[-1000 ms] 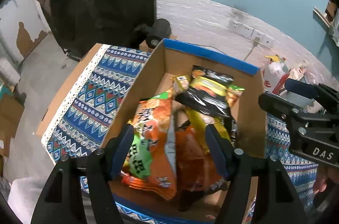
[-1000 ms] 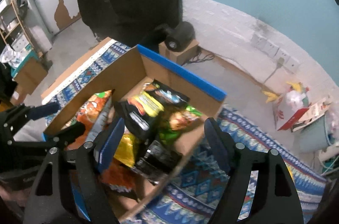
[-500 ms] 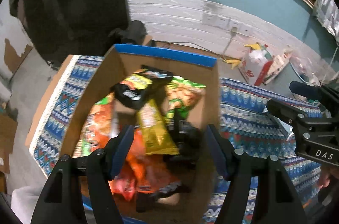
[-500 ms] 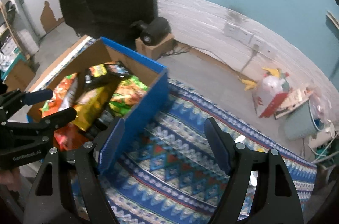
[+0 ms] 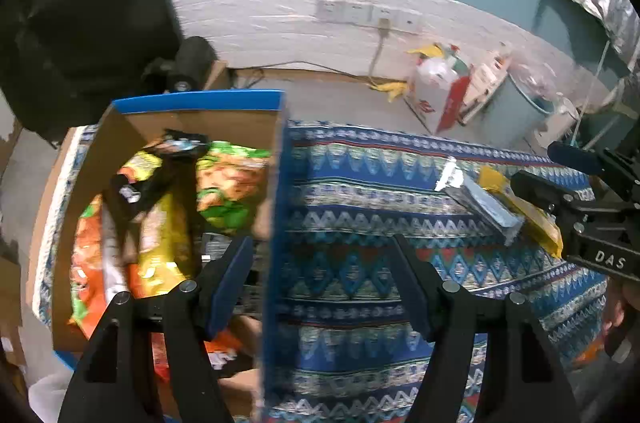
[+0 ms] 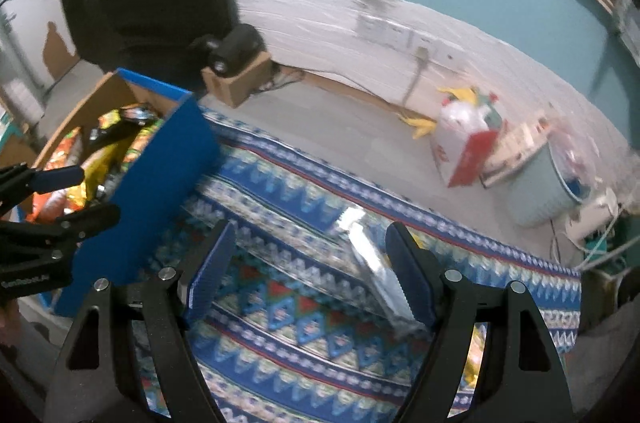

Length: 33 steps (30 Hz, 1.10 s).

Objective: Organize snacks
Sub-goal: 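Move both tools to the silver and yellow bars on the cloth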

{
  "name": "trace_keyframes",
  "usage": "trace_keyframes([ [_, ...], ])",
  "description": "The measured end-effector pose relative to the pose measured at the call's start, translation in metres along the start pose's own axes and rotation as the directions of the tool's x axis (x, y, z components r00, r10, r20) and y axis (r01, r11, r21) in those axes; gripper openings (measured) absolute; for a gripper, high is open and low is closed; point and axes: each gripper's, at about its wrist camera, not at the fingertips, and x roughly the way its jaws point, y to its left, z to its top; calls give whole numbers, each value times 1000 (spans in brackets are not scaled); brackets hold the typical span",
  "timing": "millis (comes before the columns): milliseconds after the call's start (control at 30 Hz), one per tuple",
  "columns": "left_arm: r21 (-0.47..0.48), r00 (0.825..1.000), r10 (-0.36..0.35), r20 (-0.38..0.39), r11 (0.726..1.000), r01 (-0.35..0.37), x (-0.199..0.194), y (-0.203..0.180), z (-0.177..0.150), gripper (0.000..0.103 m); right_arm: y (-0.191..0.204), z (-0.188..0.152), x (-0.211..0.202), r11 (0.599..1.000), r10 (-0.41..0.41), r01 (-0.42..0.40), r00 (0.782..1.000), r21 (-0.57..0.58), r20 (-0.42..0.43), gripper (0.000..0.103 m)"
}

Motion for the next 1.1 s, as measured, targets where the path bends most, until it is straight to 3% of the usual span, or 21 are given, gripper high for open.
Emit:
trace_keyframes([
  [500,101,998,-19,-59,995,25,34,-81,14,71,-103,-49,-4,987,-91,97,995,126,-49,78],
  [733,138,991,-13,-133,990,31,69,-106,9,71,-142,-75,15,979,-102,119,989,168,-108,78],
  [900,136,982,-5,-188,990,31,94,-110,2,71,-157,-95,43,976,-84,118,980,184,-182,78],
  [1100,136,975,5,-221,990,25,113,-112,-4,71,-155,-109,68,985,-84,117,968,126,-237,75],
])
